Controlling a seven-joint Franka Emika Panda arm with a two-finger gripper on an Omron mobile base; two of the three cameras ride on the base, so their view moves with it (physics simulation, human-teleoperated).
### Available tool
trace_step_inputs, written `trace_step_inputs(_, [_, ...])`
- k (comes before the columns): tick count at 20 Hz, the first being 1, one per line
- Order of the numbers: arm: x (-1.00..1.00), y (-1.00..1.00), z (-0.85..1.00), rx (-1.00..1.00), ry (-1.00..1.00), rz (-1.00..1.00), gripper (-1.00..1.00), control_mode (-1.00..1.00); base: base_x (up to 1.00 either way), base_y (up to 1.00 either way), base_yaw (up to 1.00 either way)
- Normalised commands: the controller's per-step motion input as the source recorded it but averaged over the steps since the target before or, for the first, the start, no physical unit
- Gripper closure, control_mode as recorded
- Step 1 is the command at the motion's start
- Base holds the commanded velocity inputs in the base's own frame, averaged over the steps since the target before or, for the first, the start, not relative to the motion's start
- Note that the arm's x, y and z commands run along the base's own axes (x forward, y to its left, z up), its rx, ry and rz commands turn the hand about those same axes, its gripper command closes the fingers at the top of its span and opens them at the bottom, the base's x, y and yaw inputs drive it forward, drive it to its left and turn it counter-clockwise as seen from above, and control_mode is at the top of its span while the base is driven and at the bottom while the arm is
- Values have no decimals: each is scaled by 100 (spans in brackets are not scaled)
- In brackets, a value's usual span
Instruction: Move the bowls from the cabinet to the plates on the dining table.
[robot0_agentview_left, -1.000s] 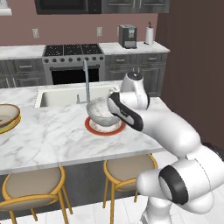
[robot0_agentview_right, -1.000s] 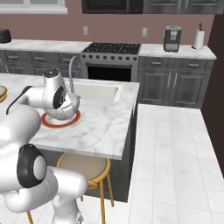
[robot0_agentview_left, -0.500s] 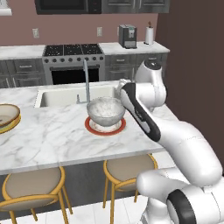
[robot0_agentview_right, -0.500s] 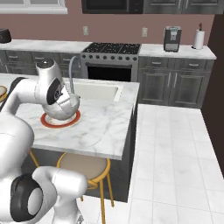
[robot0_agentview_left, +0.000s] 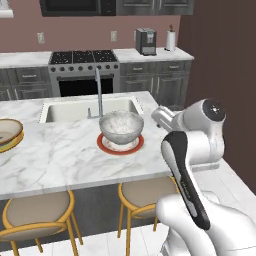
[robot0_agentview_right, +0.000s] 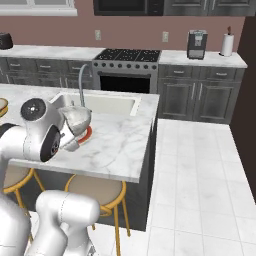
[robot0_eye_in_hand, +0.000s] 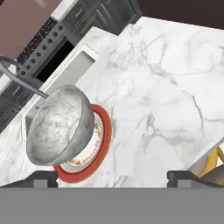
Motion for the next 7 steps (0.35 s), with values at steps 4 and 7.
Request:
trace_step_inputs(4, [-81, -18, 9, 0, -44, 0, -100, -100, 0, 0, 0])
trace_step_inputs(7, [-70, -10, 9, 0, -31, 0, -100, -100, 0, 0, 0])
